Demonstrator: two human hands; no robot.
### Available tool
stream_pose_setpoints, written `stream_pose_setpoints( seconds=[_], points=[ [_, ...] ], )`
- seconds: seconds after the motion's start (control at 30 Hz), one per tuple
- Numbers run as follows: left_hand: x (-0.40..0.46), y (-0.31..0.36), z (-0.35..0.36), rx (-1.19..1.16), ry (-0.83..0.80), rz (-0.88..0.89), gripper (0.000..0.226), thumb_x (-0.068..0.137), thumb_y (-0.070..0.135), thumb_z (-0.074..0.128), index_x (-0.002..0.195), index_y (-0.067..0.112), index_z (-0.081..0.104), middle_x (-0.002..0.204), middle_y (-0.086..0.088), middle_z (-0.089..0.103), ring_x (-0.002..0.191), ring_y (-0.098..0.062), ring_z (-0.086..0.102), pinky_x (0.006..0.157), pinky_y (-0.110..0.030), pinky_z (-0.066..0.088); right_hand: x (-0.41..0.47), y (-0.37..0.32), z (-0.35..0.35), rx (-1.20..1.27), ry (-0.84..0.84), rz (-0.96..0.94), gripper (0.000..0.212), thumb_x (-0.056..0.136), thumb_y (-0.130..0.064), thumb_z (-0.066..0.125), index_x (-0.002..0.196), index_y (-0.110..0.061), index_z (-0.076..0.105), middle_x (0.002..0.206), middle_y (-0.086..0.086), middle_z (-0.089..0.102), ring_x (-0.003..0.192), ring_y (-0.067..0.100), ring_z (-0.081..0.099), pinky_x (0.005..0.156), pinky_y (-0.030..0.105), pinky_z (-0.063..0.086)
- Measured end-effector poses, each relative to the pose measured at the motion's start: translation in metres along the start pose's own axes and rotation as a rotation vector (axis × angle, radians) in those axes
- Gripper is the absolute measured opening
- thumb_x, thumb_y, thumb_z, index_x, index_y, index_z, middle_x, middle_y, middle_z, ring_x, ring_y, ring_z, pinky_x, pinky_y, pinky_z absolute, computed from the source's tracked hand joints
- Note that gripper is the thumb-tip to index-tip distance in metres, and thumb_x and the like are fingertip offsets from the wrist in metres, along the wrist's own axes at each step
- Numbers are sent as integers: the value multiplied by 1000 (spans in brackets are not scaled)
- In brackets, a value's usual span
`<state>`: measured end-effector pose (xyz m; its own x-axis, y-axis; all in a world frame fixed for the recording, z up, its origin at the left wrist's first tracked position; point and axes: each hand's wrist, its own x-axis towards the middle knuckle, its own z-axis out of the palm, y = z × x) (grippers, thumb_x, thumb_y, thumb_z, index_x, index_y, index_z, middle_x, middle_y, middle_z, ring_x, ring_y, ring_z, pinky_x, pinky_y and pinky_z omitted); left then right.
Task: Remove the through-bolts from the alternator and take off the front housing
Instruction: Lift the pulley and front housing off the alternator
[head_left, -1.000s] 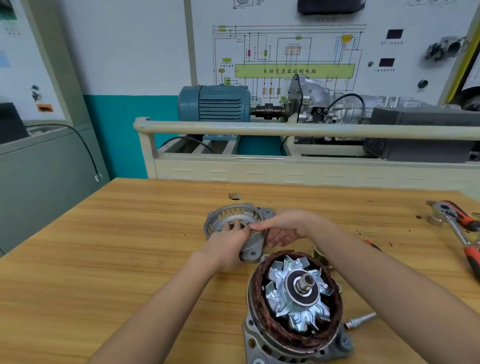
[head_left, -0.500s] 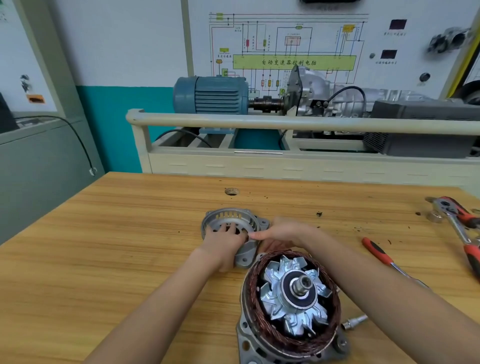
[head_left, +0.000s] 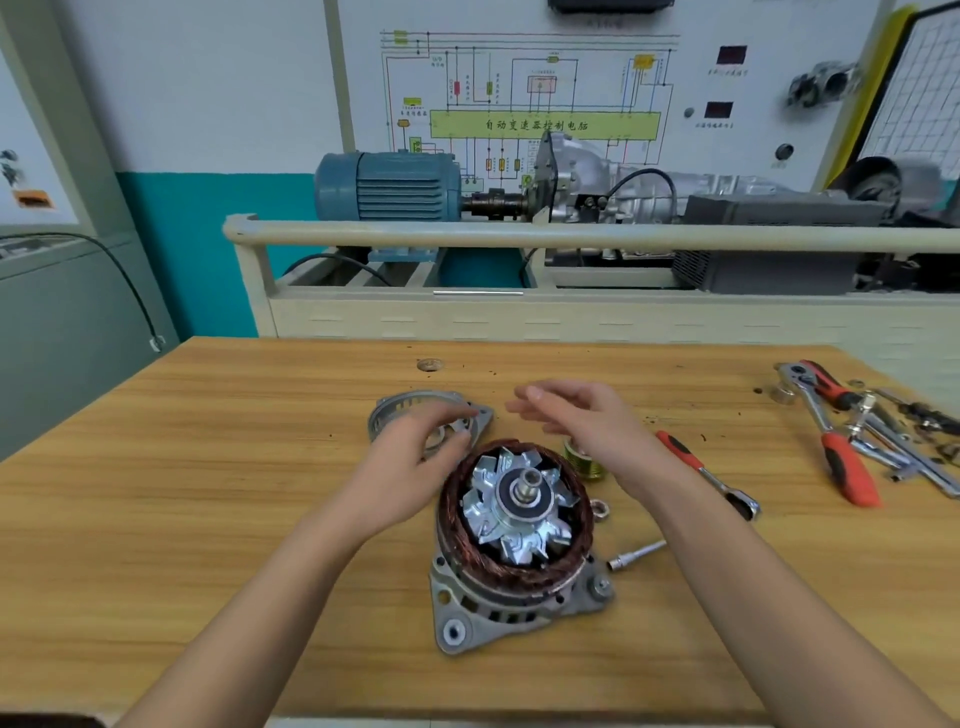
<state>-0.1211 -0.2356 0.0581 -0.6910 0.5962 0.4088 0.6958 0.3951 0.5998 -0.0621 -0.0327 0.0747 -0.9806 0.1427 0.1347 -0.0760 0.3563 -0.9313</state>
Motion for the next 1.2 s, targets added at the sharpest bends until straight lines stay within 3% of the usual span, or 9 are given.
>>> stream_pose_setpoints(
  seconds=[0.1, 0.17, 0.23, 0.3, 0.4, 0.63, 0.8, 0.93, 1.2],
  points=[
    [-20, 18, 5, -104, -80, 50, 62, 80, 53, 62, 131, 20, 55, 133, 11, 55, 122, 1, 49, 103, -18, 39, -32, -4, 0, 15, 14, -106, 40, 80, -56, 51, 108, -33, 69, 109, -22, 69, 105, -7, 60, 91, 18, 44],
    [-27, 22, 13, -53, -171, 82, 80, 68, 60, 69, 136, 21, 50, 144, 11, 45, 130, 1, 40, 108, -18, 32, -47, 1, 2, 20, -9, -138, 43, 79, -54, 54, 112, -31, 69, 111, -24, 68, 102, -10, 60, 83, 13, 49],
    [-33, 23, 20, 4, -190, 91, 88, 65, 59, 75, 140, 22, 46, 150, 13, 34, 136, 0, 32, 112, -25, 28, -57, 11, 3, 16, -53, -138, 44, 80, -45, 66, 120, -26, 65, 119, -18, 66, 111, -3, 59, 96, 24, 49],
    [-34, 24, 23, 23, -167, 86, 90, 65, 54, 79, 141, 21, 45, 151, 13, 32, 138, -2, 29, 115, -31, 27, -64, 18, 5, -64, -79, -150, 58, 74, -42, 78, 127, -26, 60, 132, -16, 58, 125, 1, 50, 110, 38, 39],
    [-33, 27, 24, 71, -139, 78, 86, 68, 53, 79, 140, 21, 46, 151, 10, 34, 138, -5, 31, 115, -36, 29, -70, 25, 9, -101, -64, -182, 69, 66, -40, 77, 130, -30, 56, 141, -15, 50, 133, 3, 42, 113, 44, 34],
    [-34, 29, 19, 202, -90, 41, 91, 63, 56, 79, 140, 18, 46, 147, 8, 37, 137, -9, 30, 114, -37, 30, -73, 36, 4, -117, -55, -191, 75, 70, -27, 85, 136, -28, 49, 143, -19, 45, 132, -3, 40, 115, 38, 33],
    [-35, 31, 14, 291, -145, 64, 108, 55, 68, 76, 145, 22, 37, 145, 9, 36, 137, -11, 23, 114, -39, 28, -75, 36, 3, -187, -52, -211, 85, 58, -46, 84, 134, -30, 51, 141, -24, 44, 131, -5, 40, 113, 32, 34],
    [-33, 30, 11, 333, -218, 28, 115, 55, 72, 74, 149, 26, 28, 147, 9, 30, 138, -11, 18, 114, -42, 27, -72, 36, 1, -223, -85, -209, 97, 54, -47, 90, 139, -29, 45, 144, -21, 41, 133, -3, 38, 115, 33, 32],
    [-22, 29, -1, 378, -271, -11, 106, 53, 70, 76, 142, 23, 42, 140, 7, 34, 134, -16, 21, 110, -45, 31, -63, 35, -9, -303, -93, -183, 92, 49, -59, 83, 131, -31, 51, 139, -25, 44, 128, -7, 41, 114, 30, 33]
  ],
)
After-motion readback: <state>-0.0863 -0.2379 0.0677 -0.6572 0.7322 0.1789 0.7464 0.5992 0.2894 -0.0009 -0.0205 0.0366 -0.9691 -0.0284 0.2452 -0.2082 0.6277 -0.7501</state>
